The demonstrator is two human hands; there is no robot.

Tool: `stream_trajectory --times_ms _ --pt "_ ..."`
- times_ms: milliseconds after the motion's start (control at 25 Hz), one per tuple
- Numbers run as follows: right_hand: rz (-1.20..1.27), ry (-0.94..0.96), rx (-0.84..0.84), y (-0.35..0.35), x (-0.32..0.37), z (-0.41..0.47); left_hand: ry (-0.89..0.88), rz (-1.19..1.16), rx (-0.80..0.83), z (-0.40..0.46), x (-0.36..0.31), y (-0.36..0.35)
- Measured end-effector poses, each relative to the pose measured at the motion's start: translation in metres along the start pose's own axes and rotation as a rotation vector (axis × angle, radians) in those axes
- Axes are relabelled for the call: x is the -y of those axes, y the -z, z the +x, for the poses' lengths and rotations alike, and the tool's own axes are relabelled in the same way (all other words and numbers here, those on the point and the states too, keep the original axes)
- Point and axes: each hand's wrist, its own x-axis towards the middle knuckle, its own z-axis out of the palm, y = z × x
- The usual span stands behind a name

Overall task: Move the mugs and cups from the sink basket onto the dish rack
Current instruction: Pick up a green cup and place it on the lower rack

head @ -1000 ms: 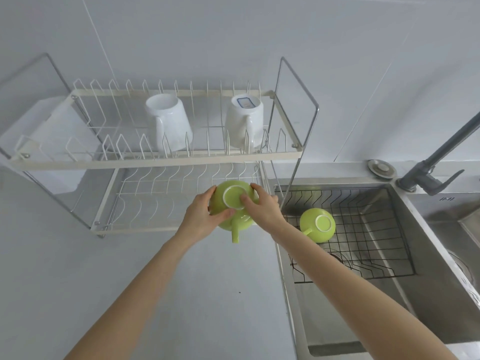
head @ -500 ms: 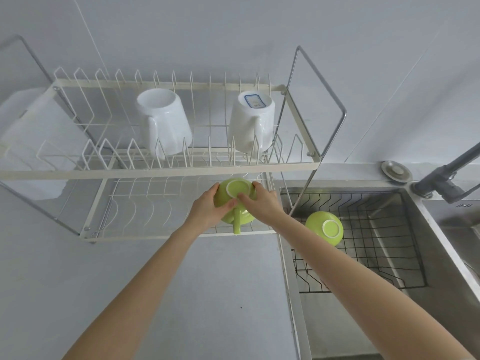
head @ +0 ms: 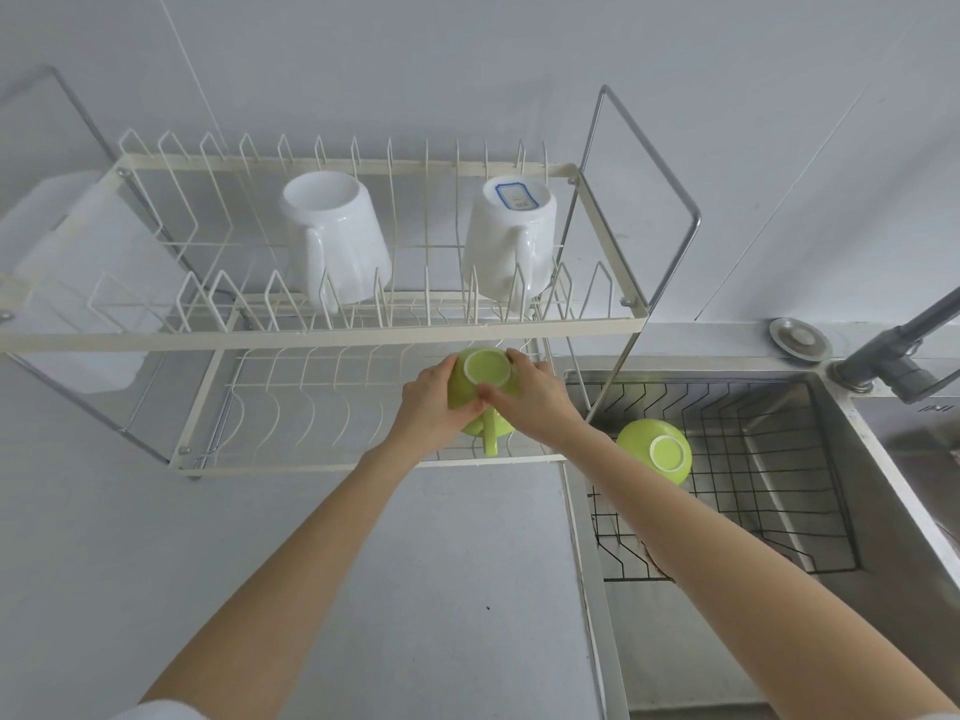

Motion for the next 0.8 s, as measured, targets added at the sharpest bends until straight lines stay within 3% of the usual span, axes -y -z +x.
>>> stream_trajectory --times_ms 560,800 --pt "-0.008 0.062 -0.045 0.004 -0.006 -0.007 -0.018 0.045 0.013 0.002 -0.003 -0.009" --pt "-0.169 0.134 -0.030 0.006 -0.011 -0.014 -0.028 0.077 0.094 -0.004 0.001 -0.003"
